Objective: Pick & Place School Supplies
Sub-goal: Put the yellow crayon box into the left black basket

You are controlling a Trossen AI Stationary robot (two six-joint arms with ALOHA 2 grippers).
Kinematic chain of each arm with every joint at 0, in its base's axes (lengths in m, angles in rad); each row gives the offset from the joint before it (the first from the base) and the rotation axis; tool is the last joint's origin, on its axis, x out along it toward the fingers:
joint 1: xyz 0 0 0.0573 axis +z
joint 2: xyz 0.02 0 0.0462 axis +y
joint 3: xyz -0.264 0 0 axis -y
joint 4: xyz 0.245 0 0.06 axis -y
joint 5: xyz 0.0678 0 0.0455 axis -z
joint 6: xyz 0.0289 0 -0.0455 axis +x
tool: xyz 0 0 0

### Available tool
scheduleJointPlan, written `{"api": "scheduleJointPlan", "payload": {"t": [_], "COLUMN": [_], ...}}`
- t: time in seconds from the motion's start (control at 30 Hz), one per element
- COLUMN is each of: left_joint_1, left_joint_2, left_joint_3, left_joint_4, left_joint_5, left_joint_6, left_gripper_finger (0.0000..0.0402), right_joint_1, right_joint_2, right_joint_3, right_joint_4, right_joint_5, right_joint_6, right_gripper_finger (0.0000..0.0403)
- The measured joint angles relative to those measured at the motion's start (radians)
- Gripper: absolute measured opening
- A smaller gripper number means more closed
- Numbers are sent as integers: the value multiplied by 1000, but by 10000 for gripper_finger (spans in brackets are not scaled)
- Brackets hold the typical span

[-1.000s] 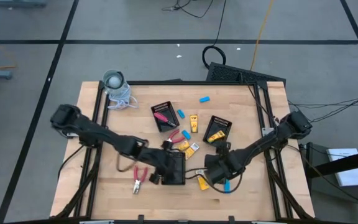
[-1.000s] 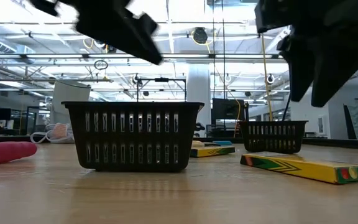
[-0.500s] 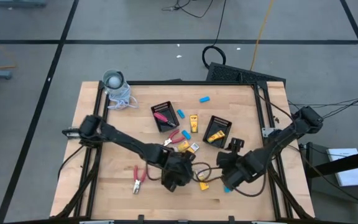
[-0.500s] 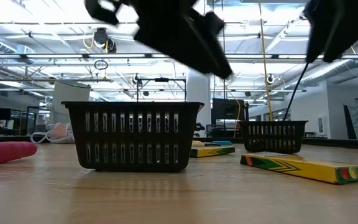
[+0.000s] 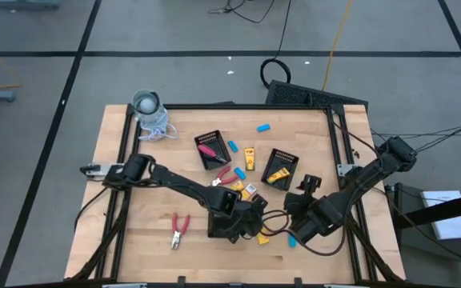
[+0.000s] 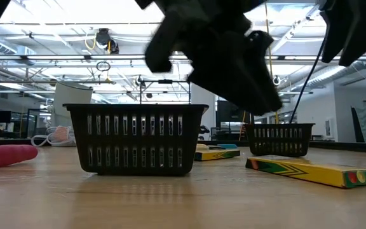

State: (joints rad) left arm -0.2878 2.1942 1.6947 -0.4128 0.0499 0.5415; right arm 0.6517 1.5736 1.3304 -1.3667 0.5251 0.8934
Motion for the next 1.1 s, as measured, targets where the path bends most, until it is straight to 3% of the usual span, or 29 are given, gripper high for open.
{"api": "scheduleJointPlan", "payload": {"t": [0.23, 0.43, 0.6, 0.7, 0.83, 1.1], "left_joint_1": [-14, -16, -13, -16, -38, -96], "left_joint_2": [15, 19, 19, 10, -54, -199], "left_joint_3": [1, 0, 0, 0, -1, 0], "left_joint_4": [11, 16, 24, -40, -185, -431], "left_joint_5": [31, 39, 34, -27, -155, -285], "left_joint_6": [17, 37, 51, 40, 4, -100], "left_gripper_finger": [177, 177, 177, 177, 177, 177], "right_joint_1": [30, 60, 48, 44, 44, 13], "right_joint_2": [-67, -163, -167, -147, -136, -135], "right_joint_3": [-1, -3, -3, -13, -64, -304], "right_joint_4": [-210, -209, -205, -190, 1, 630], "right_joint_5": [31, 76, 77, 66, -6, -165], "right_joint_6": [131, 202, 190, 183, 139, 30], "right_gripper_finger": [297, 297, 297, 297, 297, 297]}}
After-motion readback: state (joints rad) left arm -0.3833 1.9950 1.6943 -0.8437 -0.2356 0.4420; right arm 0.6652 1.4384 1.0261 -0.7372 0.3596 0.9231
